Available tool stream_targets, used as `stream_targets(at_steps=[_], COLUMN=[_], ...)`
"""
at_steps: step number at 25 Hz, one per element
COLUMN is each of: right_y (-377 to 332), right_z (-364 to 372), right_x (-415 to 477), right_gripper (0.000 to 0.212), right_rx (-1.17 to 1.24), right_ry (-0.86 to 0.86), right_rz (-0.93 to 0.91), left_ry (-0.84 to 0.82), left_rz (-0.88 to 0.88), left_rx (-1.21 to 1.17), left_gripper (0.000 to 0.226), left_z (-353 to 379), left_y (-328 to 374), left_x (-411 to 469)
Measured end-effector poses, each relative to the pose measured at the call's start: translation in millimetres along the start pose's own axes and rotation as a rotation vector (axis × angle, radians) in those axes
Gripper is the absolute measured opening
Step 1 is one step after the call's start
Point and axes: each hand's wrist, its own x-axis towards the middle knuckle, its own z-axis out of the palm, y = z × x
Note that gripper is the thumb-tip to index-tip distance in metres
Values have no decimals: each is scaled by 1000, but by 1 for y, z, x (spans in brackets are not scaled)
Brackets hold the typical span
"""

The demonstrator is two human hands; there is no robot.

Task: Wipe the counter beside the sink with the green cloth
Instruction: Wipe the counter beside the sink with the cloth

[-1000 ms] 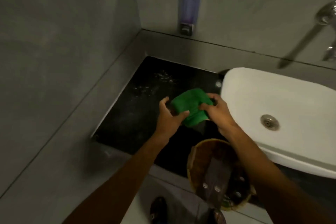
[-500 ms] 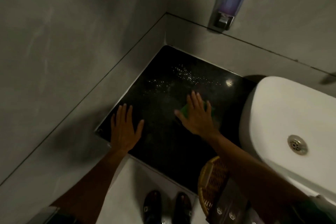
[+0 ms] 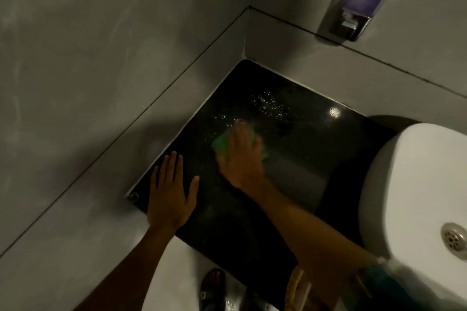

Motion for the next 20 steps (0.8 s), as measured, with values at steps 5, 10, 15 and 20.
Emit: stream_targets(at_steps=[5, 10, 15, 20], right_y=[53, 149, 71, 17], right_z=[-8, -59, -37, 7], right_x=[-60, 2, 73, -12], right_gripper=[80, 66, 64, 62], right_rx=[-118, 30, 6, -119], right_ry=[31, 163, 87, -3], right_rz=[-118, 511, 213, -355], left_ry=[39, 39, 36, 31], left_rz=[-6, 0, -8, -10], left_rx=[-23, -22, -1, 52], left_gripper=[65, 66, 65, 65], left_z=[-5, -4, -1, -4], left_y=[3, 1, -1, 3], left_x=[2, 1, 4, 1])
